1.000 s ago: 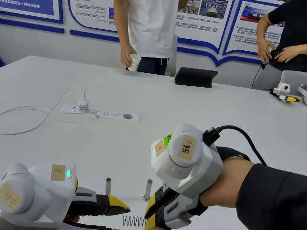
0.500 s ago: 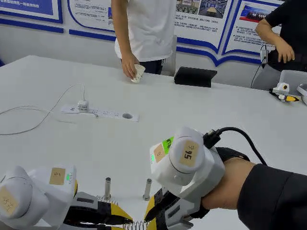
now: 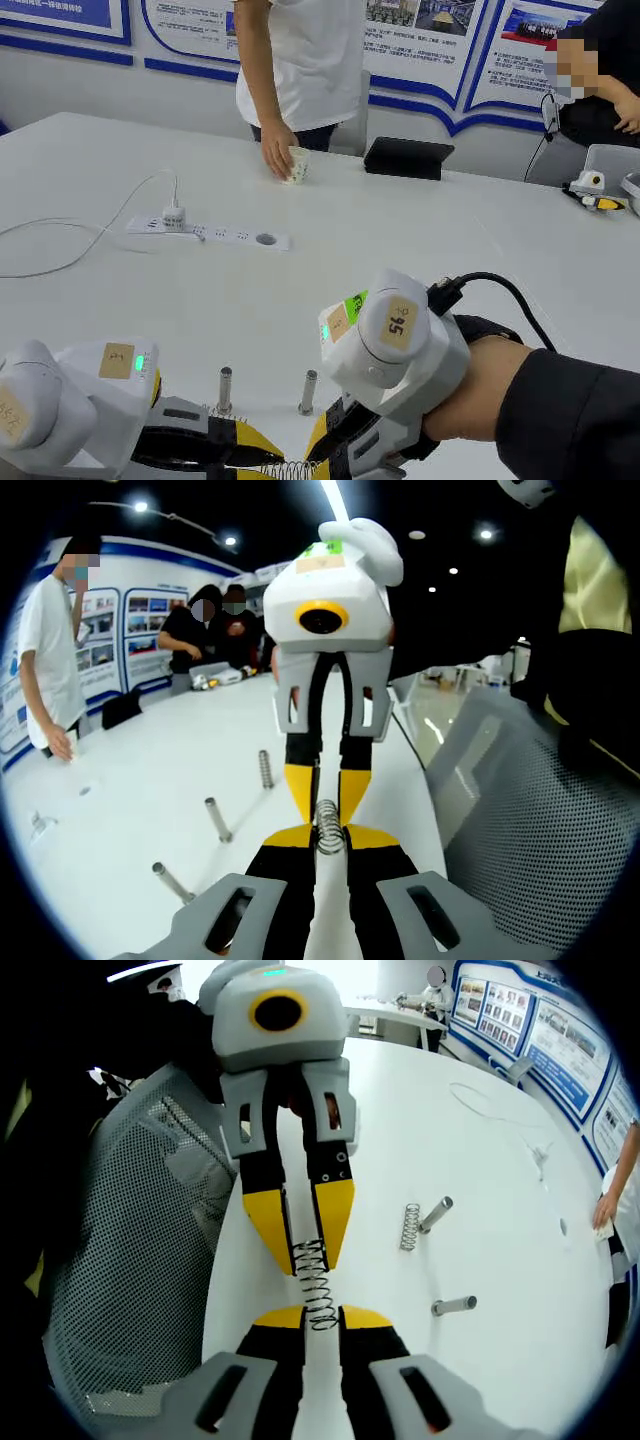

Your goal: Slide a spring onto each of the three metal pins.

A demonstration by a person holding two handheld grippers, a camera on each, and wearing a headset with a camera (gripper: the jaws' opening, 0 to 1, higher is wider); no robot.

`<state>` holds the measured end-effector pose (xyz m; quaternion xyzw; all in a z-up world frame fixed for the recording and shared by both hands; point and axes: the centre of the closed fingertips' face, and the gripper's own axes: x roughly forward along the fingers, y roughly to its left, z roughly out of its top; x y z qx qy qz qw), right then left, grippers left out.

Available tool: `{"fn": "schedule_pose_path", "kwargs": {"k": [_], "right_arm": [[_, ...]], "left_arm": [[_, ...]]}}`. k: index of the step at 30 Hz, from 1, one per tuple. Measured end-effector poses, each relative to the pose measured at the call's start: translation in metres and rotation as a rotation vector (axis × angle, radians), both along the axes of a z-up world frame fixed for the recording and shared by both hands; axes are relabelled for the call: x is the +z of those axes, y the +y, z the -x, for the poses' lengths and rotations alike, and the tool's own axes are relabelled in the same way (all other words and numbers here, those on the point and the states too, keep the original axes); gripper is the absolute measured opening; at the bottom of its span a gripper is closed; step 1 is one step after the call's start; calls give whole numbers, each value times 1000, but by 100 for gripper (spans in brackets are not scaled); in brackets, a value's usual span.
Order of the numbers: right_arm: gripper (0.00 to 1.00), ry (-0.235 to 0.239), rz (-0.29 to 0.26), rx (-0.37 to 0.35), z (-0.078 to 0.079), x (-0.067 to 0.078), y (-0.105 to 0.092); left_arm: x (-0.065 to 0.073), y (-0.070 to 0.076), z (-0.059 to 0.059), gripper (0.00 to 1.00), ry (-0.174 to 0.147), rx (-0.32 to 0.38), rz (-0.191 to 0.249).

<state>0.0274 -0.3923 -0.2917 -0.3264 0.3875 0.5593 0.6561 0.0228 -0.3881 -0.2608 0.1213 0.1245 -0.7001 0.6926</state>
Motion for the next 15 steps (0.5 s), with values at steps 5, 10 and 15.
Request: {"fn": "schedule_pose_path", "kwargs": {"k": [5,10,15], "right_arm": [[15,6,-7,-11,0,-2,-1],[14,4,-13,-11,0,-2,-1],[12,4,-14,-23,-1,3,-3]], "left_arm": [[4,-1,0,10,8,0,19],[6,-2,0,10,13,4,29],[3,0,-2,10,17,9,24]]}}
